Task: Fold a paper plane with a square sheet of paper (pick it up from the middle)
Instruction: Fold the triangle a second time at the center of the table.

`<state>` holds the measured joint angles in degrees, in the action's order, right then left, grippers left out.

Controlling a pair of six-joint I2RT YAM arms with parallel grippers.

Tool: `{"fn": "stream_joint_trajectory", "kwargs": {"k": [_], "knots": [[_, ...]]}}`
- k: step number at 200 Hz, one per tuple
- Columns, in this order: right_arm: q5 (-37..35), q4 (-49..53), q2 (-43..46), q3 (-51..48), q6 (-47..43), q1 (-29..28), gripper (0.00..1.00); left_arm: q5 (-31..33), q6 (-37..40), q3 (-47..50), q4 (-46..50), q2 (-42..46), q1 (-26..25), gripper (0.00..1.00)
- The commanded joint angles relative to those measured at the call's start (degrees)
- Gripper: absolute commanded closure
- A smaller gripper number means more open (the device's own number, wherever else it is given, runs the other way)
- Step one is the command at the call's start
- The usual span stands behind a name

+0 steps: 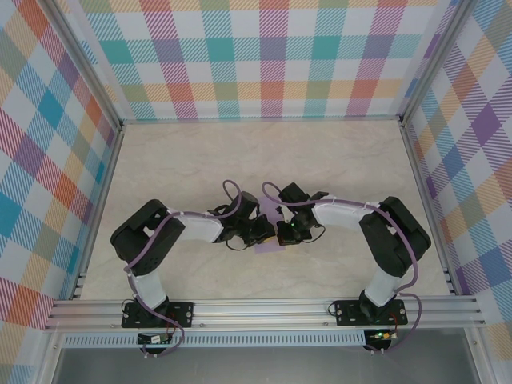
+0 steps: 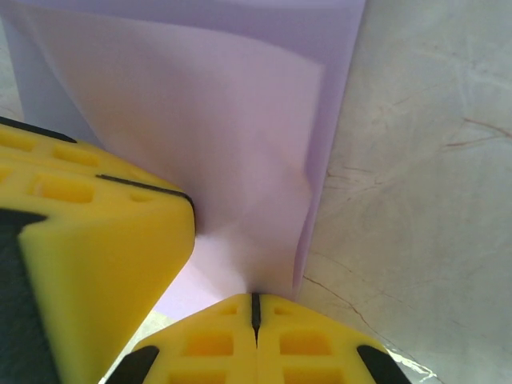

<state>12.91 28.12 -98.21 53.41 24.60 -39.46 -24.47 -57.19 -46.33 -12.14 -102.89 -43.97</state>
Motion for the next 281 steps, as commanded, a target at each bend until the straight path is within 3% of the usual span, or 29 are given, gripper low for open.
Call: {"fn": "stream_joint_trajectory", "kwargs": {"k": [1, 65, 187, 225, 281], "knots": [[-2.94, 1.91, -2.71, -0.74, -0.41, 0.18, 0.97, 0.88, 2.51, -0.82, 1.99, -1.25, -0.48, 0.92], [-4.51, 3.28, -3.44, -1.29, -1.7, 0.18, 0.97, 6.74, 8.59, -1.53, 8.31, -1.21, 1.09, 0.92], [-5.18, 3.79, -2.91, -1.82, -1.7, 0.13, 0.97, 6.49, 16.43, -0.08, 11.57, 2.85, 14.54, 0.92], [-2.32, 2.64, -2.45, -1.38, -0.85, 0.17, 0.97, 2.97, 12.33, -0.52, 7.41, 8.3, 13.89, 0.92], [7.36, -6.69, -0.67, -1.06, 6.79, -0.76, 0.96, 4.63, 8.3, 4.01, 2.25, 12.34, 9.95, 0.92]]}}
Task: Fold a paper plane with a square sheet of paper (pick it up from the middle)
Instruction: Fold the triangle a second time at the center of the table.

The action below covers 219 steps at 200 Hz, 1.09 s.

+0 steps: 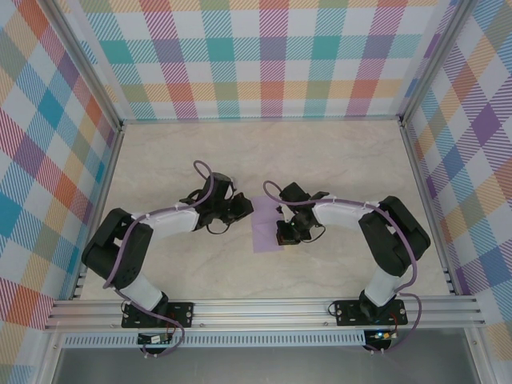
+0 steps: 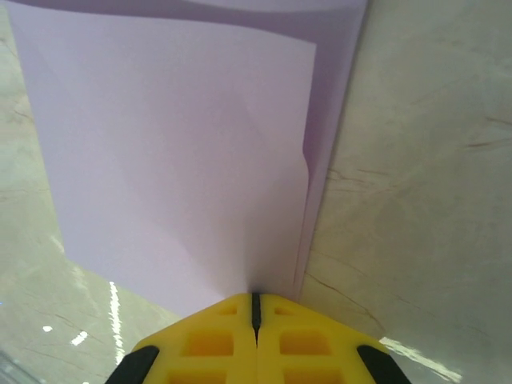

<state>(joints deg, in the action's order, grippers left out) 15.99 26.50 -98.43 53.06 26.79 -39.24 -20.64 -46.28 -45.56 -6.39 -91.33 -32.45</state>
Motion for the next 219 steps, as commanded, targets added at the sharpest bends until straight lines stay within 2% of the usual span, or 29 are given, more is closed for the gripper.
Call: {"fn": "stream_joint_trajectory", "kwargs": {"k": [1, 39, 90, 129, 219], "knots": [[4.34, -5.28, -0.45, -0.6, 4.73, -1.04, 0.96, 0.79, -2.68, 3.35, -3.65, 0.75, -1.61, 0.92], [3.93, -6.59, -2.21, 2.19, 6.13, -1.8, 0.96, -1.39, -5.49, 5.97, -9.39, -2.08, -3.37, 0.92], [0.55, -3.92, 0.54, 1.35, 4.32, -1.8, 0.96, -1.88, -5.42, 2.49, -11.1, -7.17, -5.64, 0.93], [0.49, -4.06, 0.75, 2.78, 3.81, -1.79, 0.96, -0.25, -5.2, 1.11, -8.82, -10.14, -6.3, 0.94], [0.45, -2.58, -6.77, 8.48, 0.94, -2.24, 0.96, 3.09, -4.96, 0.75, -1.28, -11.83, -6.51, 0.95]]}}
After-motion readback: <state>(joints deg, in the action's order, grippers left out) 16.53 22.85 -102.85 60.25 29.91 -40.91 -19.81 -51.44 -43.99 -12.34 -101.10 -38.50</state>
